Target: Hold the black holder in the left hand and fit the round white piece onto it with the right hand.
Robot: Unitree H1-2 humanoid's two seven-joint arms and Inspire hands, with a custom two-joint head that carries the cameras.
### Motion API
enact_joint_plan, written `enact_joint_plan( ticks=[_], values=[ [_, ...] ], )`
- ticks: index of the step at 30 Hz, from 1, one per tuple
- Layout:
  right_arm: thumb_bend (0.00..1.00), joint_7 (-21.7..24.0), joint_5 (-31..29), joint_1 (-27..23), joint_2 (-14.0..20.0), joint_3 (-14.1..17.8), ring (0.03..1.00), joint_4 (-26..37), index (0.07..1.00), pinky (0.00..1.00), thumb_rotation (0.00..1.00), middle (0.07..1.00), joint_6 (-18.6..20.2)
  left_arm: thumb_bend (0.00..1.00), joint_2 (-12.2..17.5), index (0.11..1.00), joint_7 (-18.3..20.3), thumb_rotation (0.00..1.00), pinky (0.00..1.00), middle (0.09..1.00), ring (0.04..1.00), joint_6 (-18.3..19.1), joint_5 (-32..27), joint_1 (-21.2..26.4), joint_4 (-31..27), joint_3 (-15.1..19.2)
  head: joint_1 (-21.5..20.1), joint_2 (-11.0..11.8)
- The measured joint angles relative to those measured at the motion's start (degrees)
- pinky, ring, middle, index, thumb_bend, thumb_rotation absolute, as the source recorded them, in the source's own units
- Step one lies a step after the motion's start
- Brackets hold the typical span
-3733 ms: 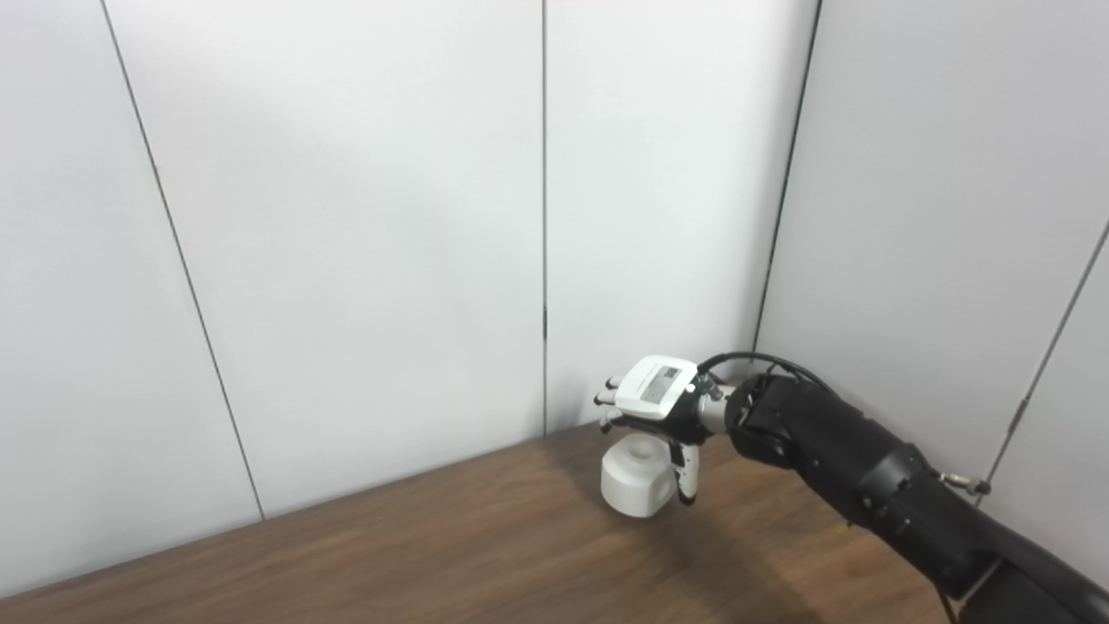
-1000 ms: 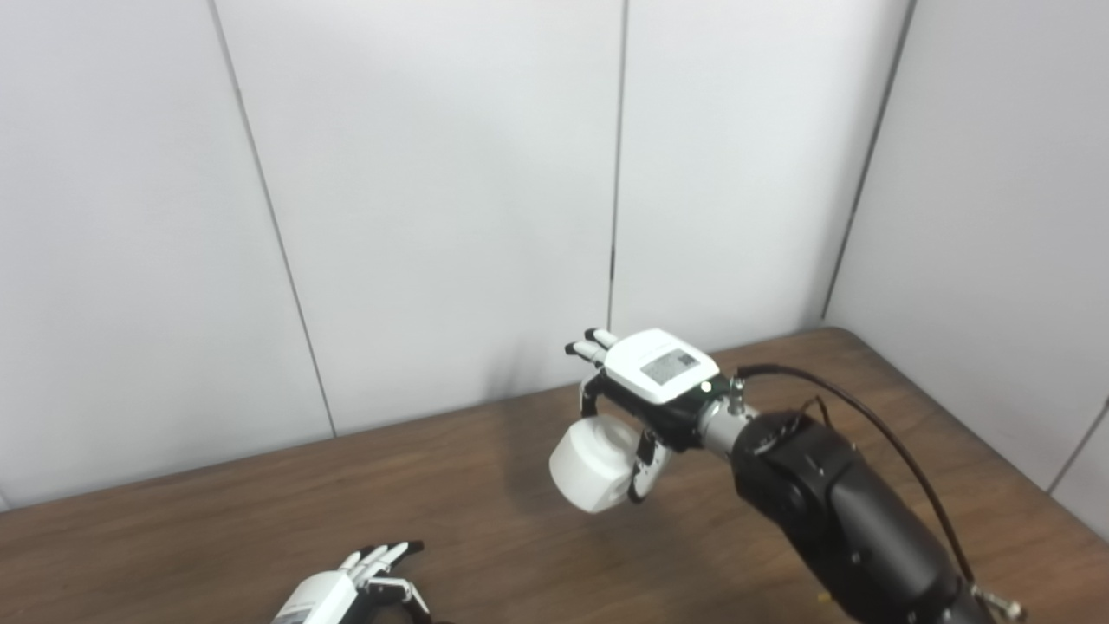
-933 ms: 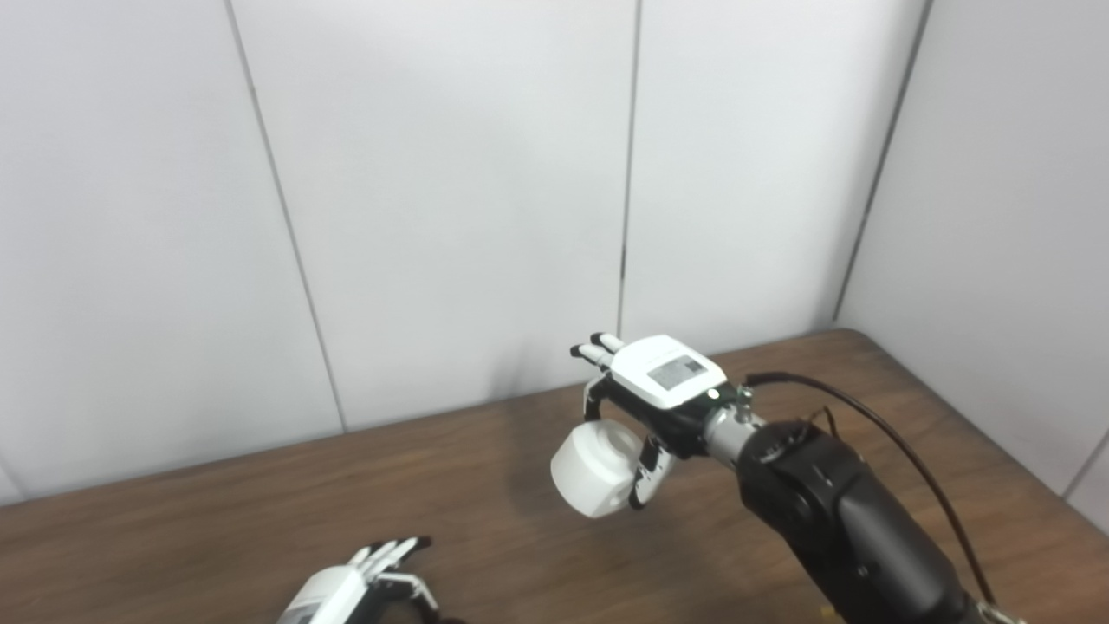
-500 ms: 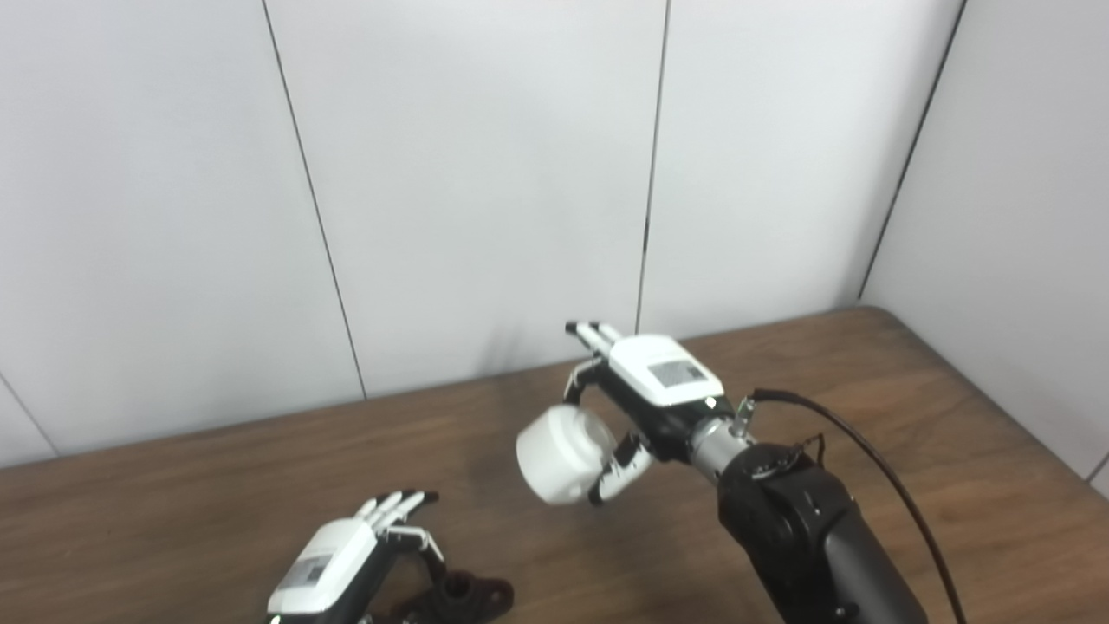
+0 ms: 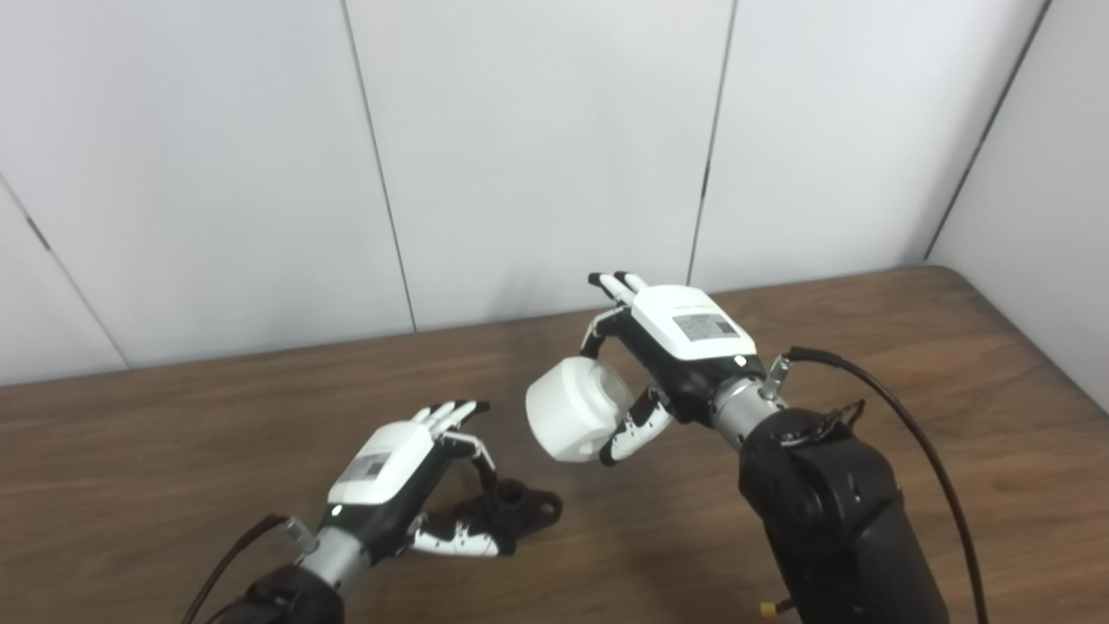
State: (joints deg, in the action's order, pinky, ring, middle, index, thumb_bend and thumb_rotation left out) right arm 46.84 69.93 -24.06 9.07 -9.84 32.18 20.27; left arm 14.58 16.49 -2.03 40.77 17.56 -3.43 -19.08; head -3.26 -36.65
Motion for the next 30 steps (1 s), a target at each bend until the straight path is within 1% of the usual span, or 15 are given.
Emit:
enact_joint_plan(
  ticks=[4,6,9,10,15,16,18,21,23,26,30],
  values=[
    [0.52,3.4,0.7,-2.4,-0.1,0.1,1.000,0.5,0.479,0.72,0.13,0.984,-0.1,0.52,0.0,0.481,0.3,0.05,1.00,0.975,0.989,1.7,1.0,1.1,-0.3,0.0,2.1,-0.6],
    [0.52,5.0,0.9,-3.4,-0.3,0.2,1.000,1.5,0.480,0.74,0.13,0.980,-0.1,0.51,-0.1,0.481,0.4,0.05,1.00,0.975,0.996,2.3,1.3,1.8,-0.8,0.0,3.2,-1.3],
    [0.52,7.5,1.0,-4.0,-0.9,0.3,1.000,3.5,0.480,0.76,0.13,0.983,-0.1,0.51,-0.7,0.481,0.6,0.05,1.00,0.972,0.995,3.5,1.3,2.5,-1.1,0.0,3.7,-1.8],
    [0.52,8.3,1.1,-4.2,-1.0,0.3,1.000,4.0,0.480,0.77,0.13,0.986,-0.1,0.52,-0.8,0.481,0.7,0.05,1.00,0.971,0.994,3.6,1.3,2.7,-1.2,-0.1,4.2,-2.3],
    [0.52,13.6,2.5,-6.2,-1.1,-0.4,1.000,4.7,0.479,0.77,0.13,0.976,-0.9,0.52,-1.3,0.481,1.9,0.05,1.00,0.968,0.992,4.8,2.0,2.8,-2.4,-0.7,4.5,-2.4],
    [0.52,14.3,2.7,-6.5,-1.1,-0.7,1.000,4.7,0.479,0.77,0.13,0.976,-1.4,0.52,-1.3,0.481,2.0,0.05,1.00,0.967,0.992,4.9,2.2,2.8,-2.5,-0.8,4.7,-2.3],
    [0.52,15.9,3.7,-7.0,-1.0,-2.0,1.000,4.7,0.480,0.72,0.14,0.970,-3.1,0.52,-1.4,0.480,2.0,0.05,1.00,0.969,0.995,5.3,2.3,2.9,-2.6,-0.8,5.3,-1.9],
    [0.52,18.3,5.1,-7.4,-0.5,-3.6,1.000,4.3,0.480,0.70,0.14,0.963,-5.9,0.52,-1.8,0.480,2.0,0.05,1.00,0.973,0.997,5.6,2.5,2.9,-2.6,-0.9,6.0,-1.6],
    [0.52,19.2,6.0,-7.5,-0.7,-3.7,1.000,3.8,0.479,0.69,0.13,0.958,-7.0,0.52,-2.2,0.480,2.0,0.05,1.00,0.977,0.999,5.8,3.0,2.9,-2.6,-1.1,6.1,-1.4],
    [0.52,19.3,6.6,-7.5,-1.1,-3.8,1.000,3.7,0.478,0.68,0.13,0.954,-7.7,0.52,-2.7,0.481,2.0,0.05,1.00,0.976,0.996,5.9,3.3,2.9,-2.6,-1.3,6.1,-1.3],
    [0.52,19.7,8.2,-8.1,-1.7,-4.8,1.000,3.6,0.483,0.67,0.14,0.954,-9.2,0.52,-3.0,0.481,1.9,0.05,1.00,0.970,0.993,6.0,3.7,2.8,-2.5,-1.3,5.7,-1.1]
  ],
)
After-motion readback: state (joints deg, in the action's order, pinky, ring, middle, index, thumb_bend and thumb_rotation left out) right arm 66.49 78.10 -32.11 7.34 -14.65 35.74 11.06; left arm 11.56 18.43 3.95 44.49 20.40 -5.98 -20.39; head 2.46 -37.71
